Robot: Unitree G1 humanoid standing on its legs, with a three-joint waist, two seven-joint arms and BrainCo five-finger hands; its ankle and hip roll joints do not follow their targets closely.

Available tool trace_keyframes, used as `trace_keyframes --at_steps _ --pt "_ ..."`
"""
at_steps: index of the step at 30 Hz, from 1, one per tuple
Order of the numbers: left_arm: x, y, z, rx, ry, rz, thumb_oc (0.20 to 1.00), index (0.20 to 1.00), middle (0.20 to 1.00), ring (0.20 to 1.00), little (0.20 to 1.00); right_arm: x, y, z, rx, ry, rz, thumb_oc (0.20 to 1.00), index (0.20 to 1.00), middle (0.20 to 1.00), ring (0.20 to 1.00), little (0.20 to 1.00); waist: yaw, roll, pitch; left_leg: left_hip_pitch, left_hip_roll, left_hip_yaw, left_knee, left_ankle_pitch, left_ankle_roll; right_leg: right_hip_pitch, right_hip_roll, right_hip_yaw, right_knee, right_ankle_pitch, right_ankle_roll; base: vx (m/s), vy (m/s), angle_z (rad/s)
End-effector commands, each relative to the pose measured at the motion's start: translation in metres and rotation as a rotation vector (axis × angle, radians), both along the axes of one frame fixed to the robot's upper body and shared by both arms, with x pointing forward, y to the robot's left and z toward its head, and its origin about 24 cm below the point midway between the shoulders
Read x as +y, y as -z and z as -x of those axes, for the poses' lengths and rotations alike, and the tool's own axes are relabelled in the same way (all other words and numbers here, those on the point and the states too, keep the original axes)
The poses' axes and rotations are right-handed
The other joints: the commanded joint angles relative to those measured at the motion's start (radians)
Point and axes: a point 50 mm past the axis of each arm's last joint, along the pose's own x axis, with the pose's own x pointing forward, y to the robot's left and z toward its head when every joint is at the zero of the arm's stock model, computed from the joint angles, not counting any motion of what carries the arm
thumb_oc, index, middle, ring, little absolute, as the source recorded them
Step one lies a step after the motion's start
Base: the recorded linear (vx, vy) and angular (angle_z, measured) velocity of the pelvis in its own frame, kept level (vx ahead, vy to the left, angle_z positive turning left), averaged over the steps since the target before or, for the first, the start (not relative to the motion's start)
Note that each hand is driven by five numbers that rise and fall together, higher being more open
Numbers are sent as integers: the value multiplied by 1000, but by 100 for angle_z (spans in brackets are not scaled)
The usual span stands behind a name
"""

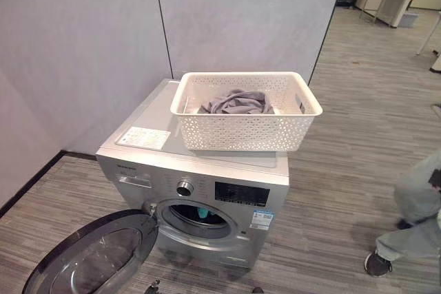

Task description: Grab the laundry basket,head to the washer,open it,put in the laundry and shut it.

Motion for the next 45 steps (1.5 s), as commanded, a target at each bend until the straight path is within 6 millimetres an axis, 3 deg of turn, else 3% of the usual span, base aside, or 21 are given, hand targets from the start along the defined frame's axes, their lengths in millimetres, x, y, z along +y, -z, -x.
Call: trace_keyframes --at_steps 1,5,6,7,8,9,10,17,24,36,45 --pt "16 -6 -23 -32 39 -18 1000 1000 1000 1000 1000 -7 -24 -23 99 -72 60 1000 1000 1000 1000 1000 53 -33 74 -2 11 -54 12 -65 26 47 -29 30 25 -97 54 -22 -15 11" --pt "13 -3 -12 10 49 24 1000 1000 1000 1000 1000 -13 -51 -68 344 -55 214 1000 1000 1000 1000 1000 85 -55 79 -12 14 -60 12 -52 15 53 -30 16 18 -99 49 -14 -10 17" --pt "13 -2 -9 21 41 35 1000 1000 1000 1000 1000 -9 -62 -81 392 -64 257 1000 1000 1000 1000 1000 83 -53 80 -14 14 -59 12 -50 12 54 -29 13 17 -102 49 0 0 0" --pt "19 -2 -5 47 40 34 1000 1000 1000 1000 1000 -9 -74 -96 459 -42 287 1000 1000 1000 1000 1000 107 -68 82 -20 16 -64 12 -43 5 56 -25 7 15 -108 45 0 0 0" --pt "16 -1 -4 46 26 44 1000 1000 1000 1000 1000 -3 -77 -101 457 -53 299 1000 1000 1000 1000 1000 93 -59 82 -20 17 -64 12 -43 5 56 -25 7 15 -108 45 8 -19 7" --pt "21 -1 -2 58 4 49 1000 1000 1000 1000 1000 -5 -85 -114 533 -6 342 1000 1000 1000 1000 1000 112 -75 83 -26 20 -68 12 -36 -1 58 -22 -1 14 -112 42 12 -16 12" --pt "18 -1 -1 56 -7 60 1000 1000 1000 1000 1000 0 -89 -118 531 -14 355 1000 1000 1000 1000 1000 100 -64 83 -26 20 -69 12 -36 -1 58 -22 -2 14 -112 42 11 -22 18" --pt "19 0 4 64 -50 93 1000 1000 1000 1000 1000 5 -96 -155 659 78 395 1000 1000 1000 1000 1000 130 -73 108 -68 38 -104 12 -9 -17 48 -13 -30 11 -122 32 -10 -47 17" --pt "18 -2 -9 23 -71 107 1000 1000 1000 1000 1000 16 -95 -175 712 112 413 1000 1000 1000 1000 1000 149 -72 150 -132 50 -137 12 25 -29 12 -4 -52 12 -119 23 -46 -51 15" --pt "10 -9 -38 -75 -44 140 1000 1000 1000 1000 1000 32 -86 -184 790 73 482 1000 1000 1000 1000 1000 161 -62 232 -231 73 -193 12 82 -46 -66 14 -95 53 -136 1 -41 -52 16" --pt "17 -12 -40 -95 -54 137 1000 1000 1000 1000 1000 40 -82 -186 944 52 581 1000 1000 1000 1000 1000 180 -67 264 -278 98 -202 12 117 -66 -117 30 -112 69 -141 -8 2 -63 2"
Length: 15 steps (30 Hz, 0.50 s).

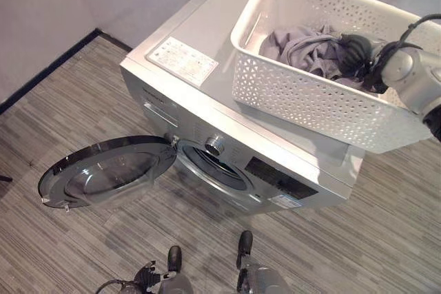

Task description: Grab the laundry basket,head to the washer,open it,put in the laundry and shut it.

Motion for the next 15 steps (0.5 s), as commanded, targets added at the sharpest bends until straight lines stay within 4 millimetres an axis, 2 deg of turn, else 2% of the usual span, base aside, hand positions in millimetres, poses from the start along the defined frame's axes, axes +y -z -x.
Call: trace_keyframes --at_steps 1,6,11,13,15 --pt "-1 -3 -9 -23 54 7 1000 1000 1000 1000 1000 -3 -35 7 -26 -3 0 1000 1000 1000 1000 1000 30 -47 -1 -35 26 -12 6 48 -12 12 -20 61 64 -146 50 23 -80 11" --pt "-1 -4 -11 -39 46 13 1000 1000 1000 1000 1000 -2 -32 11 31 -23 13 1000 1000 1000 1000 1000 36 -49 11 -49 34 -20 6 57 -19 0 -13 56 67 -152 46 18 -64 10" --pt "-1 -7 -18 -68 71 16 1000 1000 1000 1000 1000 4 -18 20 182 -84 56 1000 1000 1000 1000 1000 48 -60 32 -75 43 -29 6 73 -32 -18 -5 47 65 -157 43 25 -62 7" --pt "6 -11 -22 -81 84 -1 1000 1000 1000 1000 1000 6 -9 24 244 -107 39 200 200 200 200 200 54 -77 35 -83 44 -31 6 76 -35 -21 -3 45 62 -159 42 17 -38 2" --pt "9 -13 -25 -93 92 -13 1000 1000 1000 1000 1000 5 -5 26 266 -117 15 200 200 200 200 200 58 -87 36 -85 45 -34 6 76 -37 -21 -2 43 61 -161 41 18 -34 -1"
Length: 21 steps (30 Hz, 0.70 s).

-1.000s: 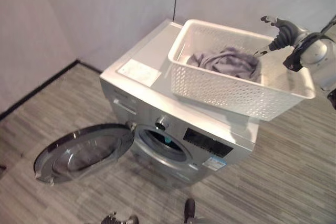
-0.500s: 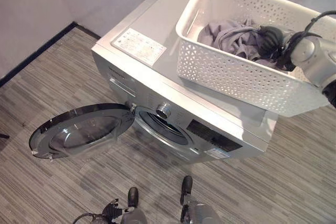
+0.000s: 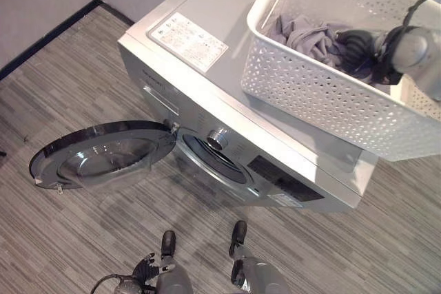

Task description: Grab the laundry basket,head to the washer,open it,put in the laundry and shut it.

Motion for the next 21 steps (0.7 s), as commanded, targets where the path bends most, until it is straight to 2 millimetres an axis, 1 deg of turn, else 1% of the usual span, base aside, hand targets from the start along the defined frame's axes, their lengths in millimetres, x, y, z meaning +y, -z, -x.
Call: trace_keyframes --at_steps 1,2,6,7,9,14,15,16,19,20,21 --pt "2 -7 -15 -45 83 -6 1000 1000 1000 1000 1000 -7 16 5 143 -4 -66 200 200 200 200 200 33 -64 11 -16 6 10 6 58 -8 27 -36 81 59 -155 57 19 -32 0" --pt "1 -8 -18 -58 85 -6 1000 1000 1000 1000 1000 -7 11 7 120 -18 -96 200 200 200 200 200 31 -61 10 -17 6 11 6 58 -8 29 -36 80 54 -157 57 0 0 0" --pt "-7 -6 -19 -65 80 7 1000 1000 1000 1000 1000 -11 -4 10 37 -27 -140 200 200 200 200 200 22 -45 0 -16 3 14 6 54 -9 36 -35 77 47 -158 59 0 0 0" --pt "-7 -6 -19 -65 80 7 1000 1000 1000 1000 1000 -11 -4 10 37 -27 -140 200 200 200 200 200 22 -45 0 -16 3 13 6 54 -9 37 -35 77 46 -158 59 0 0 0" --pt "-12 -5 -18 -64 78 18 1000 1000 1000 1000 1000 -16 -16 13 -21 -25 -170 200 200 200 200 200 15 -31 -6 -12 1 14 6 51 -8 43 -35 77 43 -159 59 0 0 0" --pt "-13 -2 -14 -45 65 13 1000 1000 1000 1000 1000 -41 -46 25 -228 22 -295 200 200 200 200 200 0 -25 -26 7 -4 18 6 39 -4 66 -37 78 36 -163 61 6 10 1" --pt "-12 -1 -13 -41 59 10 1000 1000 1000 1000 1000 -45 -55 30 -294 19 -332 200 200 200 200 200 -5 -26 -30 14 -5 19 6 35 -2 72 -37 79 34 -164 61 0 0 0" --pt "-12 -1 -14 -41 53 8 1000 1000 1000 1000 1000 -53 -63 35 -360 28 -388 200 200 200 200 200 -10 -25 -35 20 -6 20 6 31 -1 78 -37 79 34 -165 62 0 0 0" --pt "-10 0 -12 -31 52 -5 1000 1000 1000 1000 1000 -64 -79 46 -500 24 -511 200 200 200 200 200 -19 -24 -54 36 -10 21 6 17 5 97 -39 80 29 -167 65 14 7 2" --pt "-7 0 -10 -23 49 -13 1000 1000 1000 1000 1000 -71 -89 53 -592 26 -584 200 200 200 200 200 -23 -24 -64 50 -11 23 6 8 8 109 -40 83 28 -168 66 40 24 4" --pt "-5 -1 -10 -23 48 -22 1000 1000 1000 1000 1000 -72 -94 57 -635 11 -620 200 200 200 200 200 -24 -26 -70 60 -12 25 6 2 9 118 -40 83 28 -170 66 30 18 4"
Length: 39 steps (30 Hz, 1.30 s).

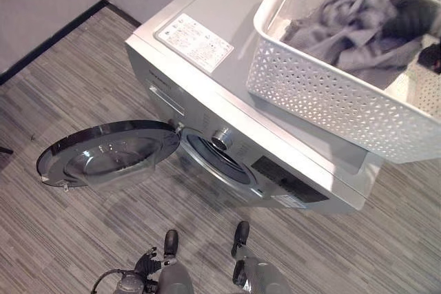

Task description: Grab the laundry basket,head to the washer,open it,put in the laundry and shut it.

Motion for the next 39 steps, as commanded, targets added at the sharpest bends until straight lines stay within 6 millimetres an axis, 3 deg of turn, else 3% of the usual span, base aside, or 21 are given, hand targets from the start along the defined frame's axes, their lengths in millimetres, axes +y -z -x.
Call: trace_keyframes --at_steps 1,4,12,16,19,22,26,27,29,30,33,36,37,38,39 --pt "4 1 3 23 46 -42 1000 1000 1000 1000 1000 -12 -33 17 -241 13 -135 200 200 200 200 200 -10 -52 -54 26 13 29 6 -1 10 78 -16 80 27 -172 70 0 0 0" --pt "11 1 5 32 43 -74 1000 1000 1000 1000 1000 -22 -54 30 -450 11 -310 200 200 200 200 200 -14 -58 -93 69 10 29 6 -27 17 124 -17 79 26 -181 70 78 12 0" --pt "19 0 5 38 8 -115 1000 1000 1000 1000 1000 -8 -73 23 -597 7 -437 200 200 200 200 200 -14 -77 -135 119 7 37 6 -54 25 168 -15 91 19 -180 72 15 7 0" --pt "17 -4 -5 -5 14 -127 1000 1000 1000 1000 1000 1 -83 26 -704 -11 -515 200 200 200 200 200 -16 -85 -157 135 4 39 6 -65 31 183 -16 95 18 -177 74 0 0 0" --pt "12 -10 -19 -63 14 -125 1000 1000 1000 1000 1000 9 -91 39 -843 -44 -550 200 200 200 200 200 -22 -87 -177 148 -2 38 6 -78 41 195 -21 100 16 -170 77 -7 40 1" --pt "6 -8 -18 -55 43 -130 1000 1000 1000 1000 1000 6 -90 51 -930 -49 -560 200 200 200 200 200 -29 -80 -185 157 -9 38 6 -87 49 199 -26 102 18 -167 80 -9 44 0" --pt "3 -6 -15 -38 47 -134 1000 1000 1000 1000 1000 0 -81 65 -1023 -28 -557 200 200 200 200 200 -38 -72 -190 168 -19 41 6 -97 59 202 -34 108 19 -159 86 -8 77 1" --pt "-1 -3 -11 -27 33 -127 1000 1000 1000 1000 1000 -3 -78 81 -1125 38 -468 200 200 200 200 200 -48 -59 -193 176 -27 45 6 -104 68 202 -41 114 19 -151 91 -29 88 1" --pt "0 -3 -11 -22 34 -139 1000 1000 1000 1000 1000 -6 -69 89 -1168 98 -402 200 200 200 200 200 -49 -59 -195 179 -30 47 6 -108 73 202 -44 116 19 -148 93 -15 86 0" --pt "-4 0 -7 -8 27 -142 1000 1000 1000 1000 1000 -5 -64 106 -1276 182 -265 200 200 200 200 200 -60 -40 -195 178 -41 47 6 -105 83 198 -53 119 21 -141 94 -2 87 -6" --pt "-3 2 0 14 37 -165 1000 1000 1000 1000 1000 -13 -46 121 -1337 249 -242 200 200 200 200 200 -60 -41 -199 188 -48 50 6 -121 90 202 -56 127 20 -142 101 -7 76 -11" --pt "-6 7 10 55 26 -162 1000 1000 1000 1000 1000 -13 -17 124 -1324 310 -198 200 200 200 200 200 -69 -31 -193 196 -63 66 6 -122 105 193 -67 148 22 -125 107 -14 89 -30" --pt "-7 9 14 75 28 -167 1000 1000 1000 1000 1000 -12 0 127 -1309 349 -157 200 200 200 200 200 -71 -30 -192 200 -68 73 6 -125 110 188 -70 157 23 -122 109 -48 143 -40" --pt "-6 13 26 114 32 -186 1000 1000 1000 1000 1000 -6 32 133 -1303 392 -150 200 200 200 200 200 -76 -19 -189 216 -81 93 6 -134 124 180 -78 182 28 -116 115 -18 137 -22" --pt "-7 14 29 129 27 -188 1000 1000 1000 1000 1000 -5 40 134 -1292 406 -135 200 200 200 200 200 -83 -13 -187 219 -84 96 6 -136 127 180 -81 186 29 -114 116 -11 143 -49"
